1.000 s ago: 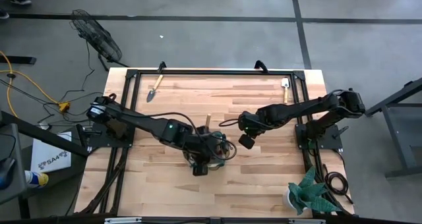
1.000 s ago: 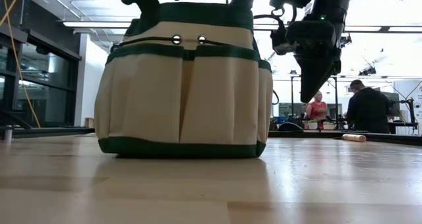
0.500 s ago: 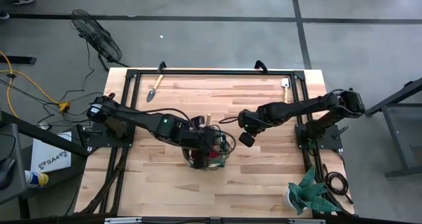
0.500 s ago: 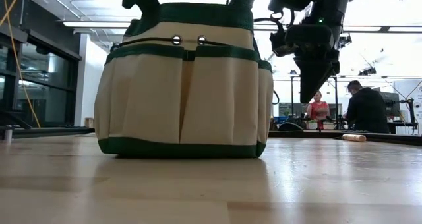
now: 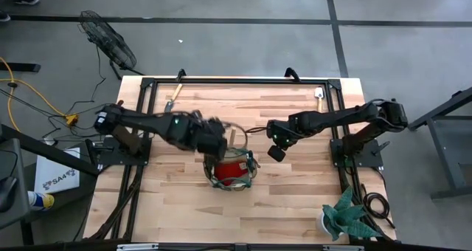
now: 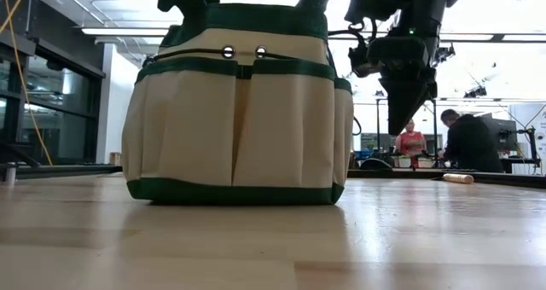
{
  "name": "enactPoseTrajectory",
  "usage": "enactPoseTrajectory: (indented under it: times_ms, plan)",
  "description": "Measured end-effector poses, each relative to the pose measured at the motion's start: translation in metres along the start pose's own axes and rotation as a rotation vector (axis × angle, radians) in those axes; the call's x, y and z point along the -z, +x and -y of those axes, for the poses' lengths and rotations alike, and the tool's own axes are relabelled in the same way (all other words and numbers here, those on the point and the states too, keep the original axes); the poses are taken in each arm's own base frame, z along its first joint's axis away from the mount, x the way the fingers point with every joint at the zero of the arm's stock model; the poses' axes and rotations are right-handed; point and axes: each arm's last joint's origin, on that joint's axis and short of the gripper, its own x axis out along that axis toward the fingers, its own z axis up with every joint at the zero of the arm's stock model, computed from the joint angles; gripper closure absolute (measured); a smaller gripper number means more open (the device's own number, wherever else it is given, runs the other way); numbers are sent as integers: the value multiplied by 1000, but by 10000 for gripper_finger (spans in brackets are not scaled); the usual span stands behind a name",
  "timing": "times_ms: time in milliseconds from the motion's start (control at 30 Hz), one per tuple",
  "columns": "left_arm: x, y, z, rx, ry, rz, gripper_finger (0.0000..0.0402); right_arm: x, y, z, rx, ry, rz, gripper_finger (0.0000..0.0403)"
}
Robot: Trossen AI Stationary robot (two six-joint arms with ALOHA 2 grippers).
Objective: Pick & Place Garden tools in Gardening bag
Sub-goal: Put the left light brown trowel into the white gardening bag
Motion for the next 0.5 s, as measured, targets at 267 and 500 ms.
enactPoseTrajectory:
  times_ms: [267,500]
  plan:
    - [-13,14,-64,-195,-171,-46,224,-5,0,8,4,17,4,400]
    - [-14,65,-131,-267,-253,-131,224,-19,1,26,-13,87,33,400]
